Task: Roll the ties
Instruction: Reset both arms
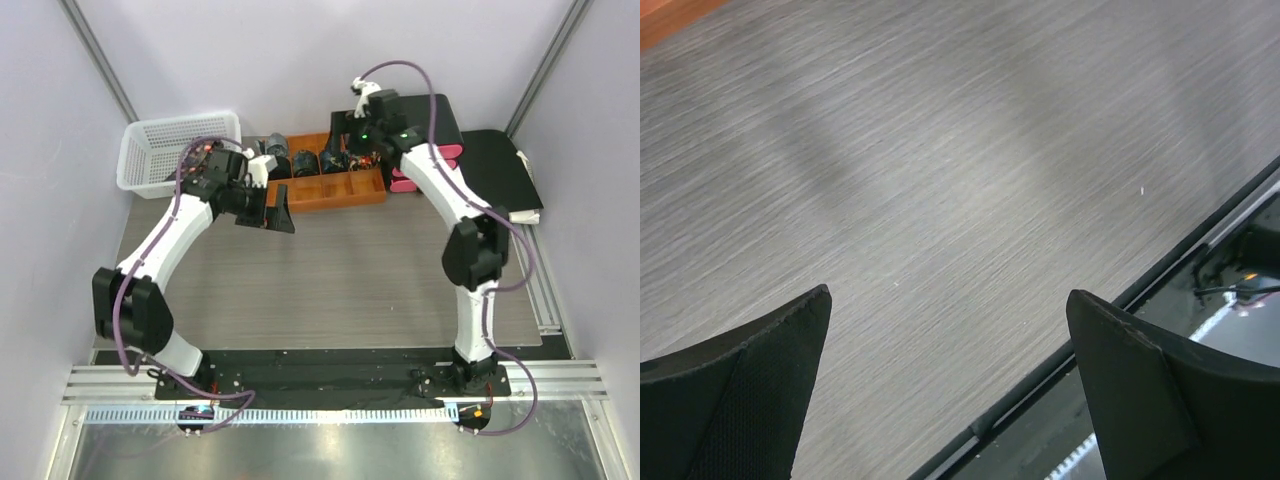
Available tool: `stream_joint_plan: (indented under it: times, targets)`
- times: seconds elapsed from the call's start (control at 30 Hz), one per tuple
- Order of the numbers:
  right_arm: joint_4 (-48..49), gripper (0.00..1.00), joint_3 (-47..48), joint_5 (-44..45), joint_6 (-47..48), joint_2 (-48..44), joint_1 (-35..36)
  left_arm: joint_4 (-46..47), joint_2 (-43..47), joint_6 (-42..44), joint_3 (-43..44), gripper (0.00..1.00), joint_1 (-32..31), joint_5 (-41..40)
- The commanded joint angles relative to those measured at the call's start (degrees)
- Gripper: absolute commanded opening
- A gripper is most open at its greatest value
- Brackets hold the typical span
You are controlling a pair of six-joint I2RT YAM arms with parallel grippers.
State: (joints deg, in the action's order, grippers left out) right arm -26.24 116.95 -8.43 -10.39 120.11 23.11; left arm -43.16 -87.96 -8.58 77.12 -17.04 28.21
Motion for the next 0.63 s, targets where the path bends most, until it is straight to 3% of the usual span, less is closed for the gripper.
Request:
stream_joint_plan:
  times: [0.0,0.1,0.3,0.6]
  targets:
    - [-3.9,1.0,-11.3,-5.9,2.0,-12.0,-5.0,-6.5,-3.4,-2.3,3.9,1.0,4.9,6.5]
    - [-4.2,1.0,-21.8,-11.2,2.6,-19.5,-9.7,-5.8,-3.5,-1.4,3.2,1.0,7.0,2.9]
    - [-4.8,1.0,-41.1,-12.1,6.3,-31.9,-14.8,-5.9,0.1,1.5,-1.5,1.0,8.5,-4.8]
    - [-3.8,1.0,-51.6,-11.8,5.7,-38.1,-15.1,-3.2,5.8,4.7,-12.3,1.0,12.5,-5.4]
